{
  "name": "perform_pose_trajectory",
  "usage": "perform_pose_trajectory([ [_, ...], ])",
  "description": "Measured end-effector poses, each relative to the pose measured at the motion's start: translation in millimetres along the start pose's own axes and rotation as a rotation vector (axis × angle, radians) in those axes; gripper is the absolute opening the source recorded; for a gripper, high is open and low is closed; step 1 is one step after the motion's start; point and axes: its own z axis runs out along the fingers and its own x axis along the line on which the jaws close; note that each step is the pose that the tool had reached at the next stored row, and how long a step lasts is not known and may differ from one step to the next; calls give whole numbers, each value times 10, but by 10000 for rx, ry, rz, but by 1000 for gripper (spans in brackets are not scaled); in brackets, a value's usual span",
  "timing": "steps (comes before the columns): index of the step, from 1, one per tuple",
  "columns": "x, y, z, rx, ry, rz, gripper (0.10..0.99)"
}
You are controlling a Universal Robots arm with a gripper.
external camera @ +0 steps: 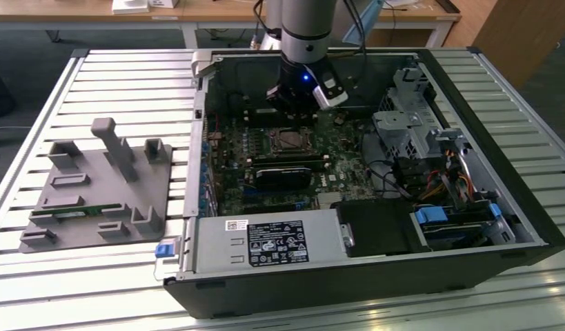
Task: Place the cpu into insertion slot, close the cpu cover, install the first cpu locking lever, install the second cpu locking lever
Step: 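Install the first cpu locking lever, then install the second cpu locking lever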
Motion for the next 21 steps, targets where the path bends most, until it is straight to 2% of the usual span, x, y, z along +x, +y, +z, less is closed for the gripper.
perform_pose_trajectory([
  [21, -2, -91, -7, 0, 0, 0, 106],
])
